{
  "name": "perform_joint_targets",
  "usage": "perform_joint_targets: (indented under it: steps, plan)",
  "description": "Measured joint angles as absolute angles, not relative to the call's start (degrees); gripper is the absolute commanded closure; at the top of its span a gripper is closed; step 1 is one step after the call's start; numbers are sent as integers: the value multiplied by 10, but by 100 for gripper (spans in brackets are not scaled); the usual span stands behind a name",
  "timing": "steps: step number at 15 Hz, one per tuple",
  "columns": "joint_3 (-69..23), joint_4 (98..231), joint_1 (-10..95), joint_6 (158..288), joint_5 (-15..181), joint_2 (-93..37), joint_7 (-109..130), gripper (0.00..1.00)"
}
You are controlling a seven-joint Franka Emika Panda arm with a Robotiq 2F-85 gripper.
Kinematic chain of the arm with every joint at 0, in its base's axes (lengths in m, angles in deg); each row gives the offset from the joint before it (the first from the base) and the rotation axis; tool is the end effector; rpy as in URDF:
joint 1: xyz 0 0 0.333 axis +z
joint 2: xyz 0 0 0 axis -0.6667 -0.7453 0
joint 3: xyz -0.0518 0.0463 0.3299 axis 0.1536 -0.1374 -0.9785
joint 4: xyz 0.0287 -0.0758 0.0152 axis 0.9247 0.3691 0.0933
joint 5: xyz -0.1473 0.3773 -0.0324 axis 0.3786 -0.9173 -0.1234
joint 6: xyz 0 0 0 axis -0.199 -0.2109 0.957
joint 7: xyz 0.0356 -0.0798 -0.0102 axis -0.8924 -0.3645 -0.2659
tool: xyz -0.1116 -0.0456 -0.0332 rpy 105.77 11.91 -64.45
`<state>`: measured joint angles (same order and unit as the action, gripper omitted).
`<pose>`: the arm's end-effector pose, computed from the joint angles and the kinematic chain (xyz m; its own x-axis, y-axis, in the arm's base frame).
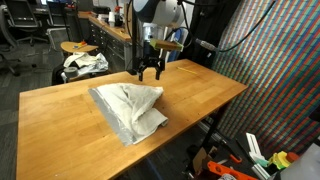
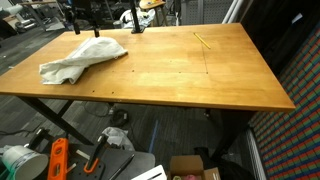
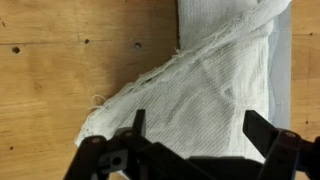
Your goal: Fold the towel in half
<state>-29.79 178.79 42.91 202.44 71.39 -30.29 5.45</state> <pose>0.6193 0.0531 0.3285 0.9813 0.0070 -0.1922 -0.0202 -0.9900 -0.1393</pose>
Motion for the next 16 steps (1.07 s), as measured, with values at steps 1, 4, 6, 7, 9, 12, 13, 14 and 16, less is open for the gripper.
perform_joint_targets:
  steps: [1, 4, 6, 7, 9, 12, 13, 14, 16]
  plan:
    - [-297, 1768, 423, 2011, 710, -319, 54, 0]
    - [-294, 1712, 406, 1974, 699, -363, 53, 0]
    - [-292, 1680, 394, 1955, 698, -387, 50, 0]
    - [-291, 1667, 388, 1951, 698, -398, 46, 0]
    - [-286, 1651, 379, 1949, 698, -416, 40, 0]
    - [-280, 1646, 368, 1957, 697, -435, 36, 0]
    - [-280, 1646, 364, 1962, 696, -442, 36, 0]
    - [-279, 1646, 359, 1969, 694, -448, 36, 0]
    - [-279, 1645, 351, 1983, 689, -460, 35, 0]
